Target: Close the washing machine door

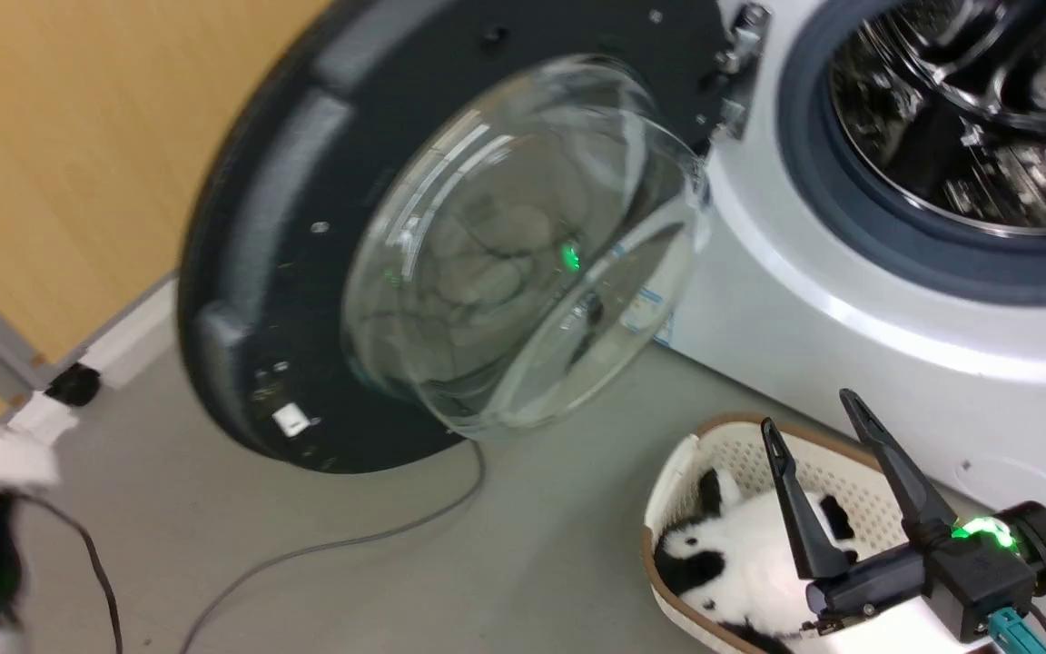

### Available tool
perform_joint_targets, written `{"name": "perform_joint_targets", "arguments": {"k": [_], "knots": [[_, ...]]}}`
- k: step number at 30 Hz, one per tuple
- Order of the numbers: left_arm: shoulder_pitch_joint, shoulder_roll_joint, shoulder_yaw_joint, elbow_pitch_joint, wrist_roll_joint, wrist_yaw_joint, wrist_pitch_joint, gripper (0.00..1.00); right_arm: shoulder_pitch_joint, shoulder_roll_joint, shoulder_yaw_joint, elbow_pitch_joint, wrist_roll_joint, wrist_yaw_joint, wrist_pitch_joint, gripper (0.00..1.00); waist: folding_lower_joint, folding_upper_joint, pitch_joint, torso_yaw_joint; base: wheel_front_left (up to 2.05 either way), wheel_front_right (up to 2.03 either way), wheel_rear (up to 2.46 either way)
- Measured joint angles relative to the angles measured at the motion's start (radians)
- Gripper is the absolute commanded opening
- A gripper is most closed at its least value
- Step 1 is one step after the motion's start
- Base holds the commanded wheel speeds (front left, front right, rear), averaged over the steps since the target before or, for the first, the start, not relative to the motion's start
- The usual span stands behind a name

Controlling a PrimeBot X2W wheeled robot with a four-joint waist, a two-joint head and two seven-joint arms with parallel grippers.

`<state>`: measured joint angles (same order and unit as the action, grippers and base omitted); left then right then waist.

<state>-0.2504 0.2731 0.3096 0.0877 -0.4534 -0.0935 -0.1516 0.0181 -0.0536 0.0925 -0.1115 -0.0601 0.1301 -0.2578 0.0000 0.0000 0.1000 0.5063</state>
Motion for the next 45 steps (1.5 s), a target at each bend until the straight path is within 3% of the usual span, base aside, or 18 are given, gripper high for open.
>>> {"name": "perform_joint_targets", "arguments": {"k": [5,12,19,20,21,32,37,45], "knots": [[-0.156,0.046,0.081,0.208,-0.247,-0.017,0.157,0.00,-0.003,-0.010,0.003,-0.005,-0.002,0.000,0.000,1.00,0.0001,0.0000,0.036,-0.040,0.00,0.00,0.00],[-0.316,0.039,0.198,0.482,-0.596,0.007,0.472,0.00,-0.017,-0.021,0.014,-0.007,-0.002,0.000,0.000,1.00,0.0000,0.0000,0.074,-0.087,0.00,0.00,0.00],[-0.363,0.021,0.223,0.556,-0.772,0.002,0.714,0.00,-0.028,-0.024,0.012,-0.007,-0.002,0.000,0.000,1.00,0.0001,0.0000,0.083,-0.105,0.00,0.00,0.00],[-0.360,0.022,0.217,0.554,-0.798,-0.003,0.786,0.00,-0.028,-0.023,0.012,-0.006,-0.002,0.000,0.000,1.00,0.0001,0.0000,0.076,-0.109,0.00,0.00,0.00],[-0.360,0.022,0.217,0.554,-0.798,-0.003,0.786,0.00,-0.028,-0.023,0.012,-0.006,-0.002,0.000,0.000,1.00,0.0001,0.0000,0.076,-0.109,0.00,0.00,0.00],[-0.211,-0.002,0.186,0.395,-0.940,-0.002,1.125,0.00,-0.024,-0.007,-0.002,0.015,0.024,0.000,0.000,1.00,0.0000,0.0000,-0.003,-0.131,0.00,0.00,0.00],[-0.082,-0.081,0.145,0.199,-1.003,0.042,1.267,0.00,-0.008,-0.002,-0.010,0.015,0.027,0.000,0.000,1.00,0.0000,0.0000,-0.036,-0.168,0.00,0.00,0.00],[0.143,-0.205,0.012,-0.091,-1.032,0.110,1.341,0.00,0.004,-0.001,-0.027,0.012,0.035,0.000,0.000,1.00,0.0000,0.0000,-0.052,-0.261,0.00,0.00,0.00]]}}
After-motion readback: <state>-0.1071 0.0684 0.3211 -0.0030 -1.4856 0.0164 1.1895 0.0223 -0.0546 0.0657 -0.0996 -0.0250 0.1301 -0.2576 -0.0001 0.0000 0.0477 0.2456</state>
